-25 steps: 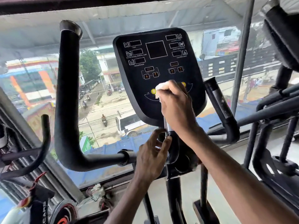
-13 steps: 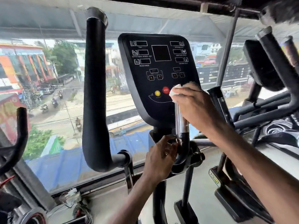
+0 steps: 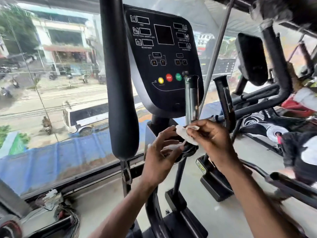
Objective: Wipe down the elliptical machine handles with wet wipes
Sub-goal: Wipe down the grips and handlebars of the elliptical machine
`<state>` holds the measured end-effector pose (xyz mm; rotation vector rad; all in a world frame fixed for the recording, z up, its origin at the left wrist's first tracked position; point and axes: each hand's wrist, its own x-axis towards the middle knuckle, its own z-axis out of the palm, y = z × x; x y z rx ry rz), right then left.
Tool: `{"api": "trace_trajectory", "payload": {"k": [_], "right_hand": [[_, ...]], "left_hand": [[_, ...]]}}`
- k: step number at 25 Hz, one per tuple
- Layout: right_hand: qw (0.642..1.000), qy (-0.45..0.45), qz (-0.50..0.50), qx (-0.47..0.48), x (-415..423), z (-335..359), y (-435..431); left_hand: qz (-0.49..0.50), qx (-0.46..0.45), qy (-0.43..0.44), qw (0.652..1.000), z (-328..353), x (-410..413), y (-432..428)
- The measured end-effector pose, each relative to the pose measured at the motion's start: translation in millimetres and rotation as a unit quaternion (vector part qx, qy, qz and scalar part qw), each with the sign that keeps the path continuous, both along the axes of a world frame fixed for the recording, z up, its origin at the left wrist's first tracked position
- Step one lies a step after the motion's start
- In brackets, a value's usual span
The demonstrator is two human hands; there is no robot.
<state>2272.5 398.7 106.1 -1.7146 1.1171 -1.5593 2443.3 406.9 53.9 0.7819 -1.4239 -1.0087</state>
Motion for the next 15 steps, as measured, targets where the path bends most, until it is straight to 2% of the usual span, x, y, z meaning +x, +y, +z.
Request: {"api": "trace_trajectory", "payload": {"k": [6,8,11,15], "right_hand": [[0.986,-0.121,-0.009,0.113,29.4,-36.9,19.9],[0.991,-0.08,-0.01,0.11,35.5,-45.7,27.5],[0.992,-0.004,-0.083,0.094,43.6,-64.8,28.1],[0.983,-0.072,-0.15,0.079,61.6,-86.1,23.4]], "left_hand": [[-0.031,0.132,0.115,0.984,-12.2,10.4,2.8],[-0.036,0.173,0.131,0.976,-19.0,15.4,3.4],[-0.063,0.21,0.194,0.956,-29.7,20.3,1.2],[-0.099,0.286,0.28,0.911,-36.7,22.8,3.7]]}}
